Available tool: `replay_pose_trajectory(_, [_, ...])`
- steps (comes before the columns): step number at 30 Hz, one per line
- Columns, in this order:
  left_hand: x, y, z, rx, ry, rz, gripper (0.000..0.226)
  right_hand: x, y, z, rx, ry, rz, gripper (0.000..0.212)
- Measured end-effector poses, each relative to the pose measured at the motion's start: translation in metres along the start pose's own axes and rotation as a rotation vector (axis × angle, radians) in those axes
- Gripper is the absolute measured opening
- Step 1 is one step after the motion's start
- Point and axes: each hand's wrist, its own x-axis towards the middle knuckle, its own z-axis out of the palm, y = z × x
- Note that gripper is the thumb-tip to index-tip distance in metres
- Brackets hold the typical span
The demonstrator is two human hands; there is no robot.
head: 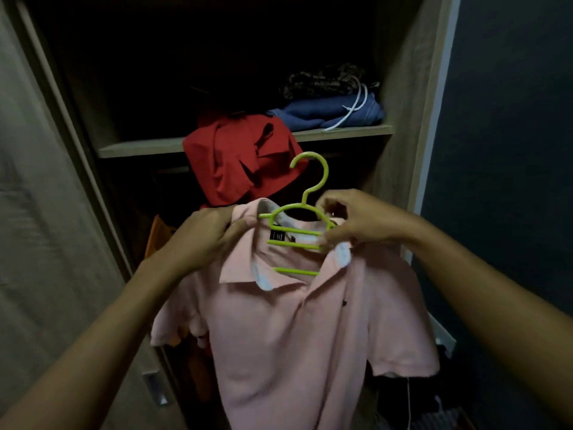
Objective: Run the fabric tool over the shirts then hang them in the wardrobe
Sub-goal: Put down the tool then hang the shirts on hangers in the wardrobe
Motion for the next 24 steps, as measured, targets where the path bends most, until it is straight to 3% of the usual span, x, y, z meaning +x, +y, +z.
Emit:
replay_pose_trajectory(2, [-0.002, -0.010, -0.003, -0.019, -0.008, -0.033, 0.052, -0.008, 0.009, -0.011, -0.010, -0.008, 0.037, 0.039])
replay_pose_trajectory(5, [-0.004, -0.018, -0.003, -0.051, -0.063, -0.053, 0.060, -0.022, 0.012, -0.020, 0.077, 0.059, -0.021, 0.030])
replay_pose_trajectory(8, [-0.004, -0.020, -0.002, -0.060, -0.124, -0.037, 0.072, -0.026, 0.014, -0.025, 0.185, 0.244, -0.035, 0.023])
replay_pose_trajectory(12, [-0.006, -0.031, 0.007, 0.083, -0.182, -0.037, 0.069, -0.031, 0.013, -0.042, 0.297, 0.501, -0.042, 0.020])
replay_pose_trajectory(14, [-0.009, -0.032, 0.010, 0.043, -0.171, -0.068, 0.066, -0.041, -0.001, -0.052, 0.223, 0.329, -0.106, 0.016])
replay_pose_trajectory(16, [-0.007, -0.027, 0.008, -0.052, -0.138, -0.096, 0.060, -0.050, -0.019, -0.052, 0.119, -0.108, -0.100, 0.016])
replay_pose_trajectory(17, [-0.005, -0.022, 0.006, -0.092, -0.141, -0.104, 0.055, -0.051, -0.025, -0.050, 0.100, -0.248, -0.087, 0.017])
replay_pose_trajectory(18, [-0.003, -0.017, 0.005, -0.118, -0.149, -0.104, 0.049, -0.047, -0.028, -0.047, 0.091, -0.249, -0.096, 0.018])
replay_pose_trajectory(22, [-0.001, -0.004, 0.007, -0.176, -0.179, -0.060, 0.042, -0.014, -0.033, -0.036, 0.235, 0.251, -0.059, 0.035])
replay_pose_trajectory(24, [-0.002, 0.000, 0.010, -0.232, -0.187, -0.054, 0.051, 0.000, -0.037, -0.030, 0.292, 0.228, -0.030, 0.041])
